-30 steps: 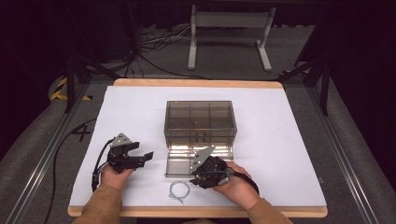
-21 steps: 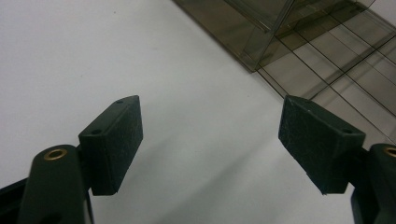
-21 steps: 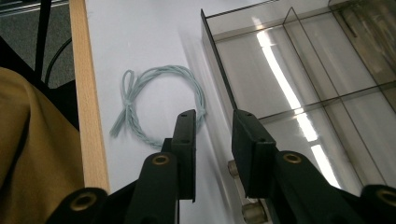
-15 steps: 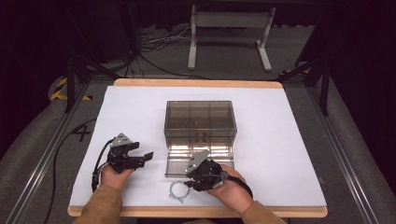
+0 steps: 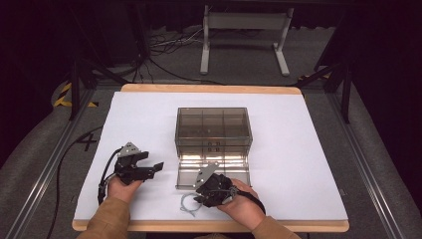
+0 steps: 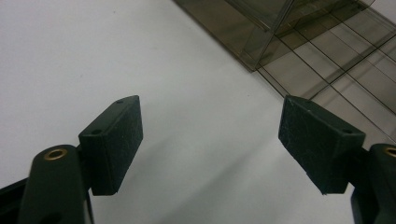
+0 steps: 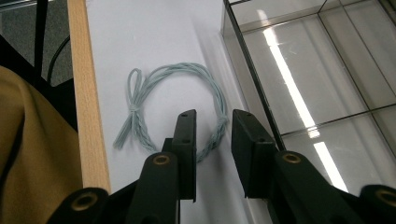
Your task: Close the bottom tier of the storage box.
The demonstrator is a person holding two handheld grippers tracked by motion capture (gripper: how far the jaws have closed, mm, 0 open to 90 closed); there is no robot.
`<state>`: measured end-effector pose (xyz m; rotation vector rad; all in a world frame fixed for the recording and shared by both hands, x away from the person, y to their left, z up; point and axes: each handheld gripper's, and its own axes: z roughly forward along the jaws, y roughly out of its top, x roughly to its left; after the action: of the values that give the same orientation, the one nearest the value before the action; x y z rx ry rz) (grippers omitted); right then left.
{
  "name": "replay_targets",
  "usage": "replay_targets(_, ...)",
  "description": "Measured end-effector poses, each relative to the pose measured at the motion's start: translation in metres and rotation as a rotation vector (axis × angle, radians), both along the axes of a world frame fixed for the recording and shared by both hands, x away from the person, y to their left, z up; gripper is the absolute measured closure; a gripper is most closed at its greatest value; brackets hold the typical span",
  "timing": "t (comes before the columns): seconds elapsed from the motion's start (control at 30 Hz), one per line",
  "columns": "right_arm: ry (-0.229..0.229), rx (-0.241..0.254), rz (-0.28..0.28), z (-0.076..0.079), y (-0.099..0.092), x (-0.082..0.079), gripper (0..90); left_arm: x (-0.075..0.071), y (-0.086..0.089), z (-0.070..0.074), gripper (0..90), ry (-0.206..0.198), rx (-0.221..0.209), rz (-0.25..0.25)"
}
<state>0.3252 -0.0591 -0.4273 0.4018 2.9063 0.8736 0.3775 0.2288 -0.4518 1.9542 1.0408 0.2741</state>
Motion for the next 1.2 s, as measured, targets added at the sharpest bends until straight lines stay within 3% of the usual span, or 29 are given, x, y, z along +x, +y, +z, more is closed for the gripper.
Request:
replay_targets(0.43, 0.004, -0.001, -0.004, -0.0035, 0.0031, -0.0006, 74.1, 0.0, -0.0005, -0.0001, 22.8, -0.001, 0.003, 0.0)
replay_targets(0.9, -0.019, 0.001, -0.019, -0.0047, 0.0051, -0.0014, 87.9, 0.0, -0.0009, -0.0001, 22.9, -0.002, 0.007, 0.001)
replay_targets(1.2, -0.035, -0.012, -0.016, -0.0039, 0.0073, -0.0029, 89.6, 0.0, -0.0008, 0.0, 22.9, -0.002, 0.007, 0.001)
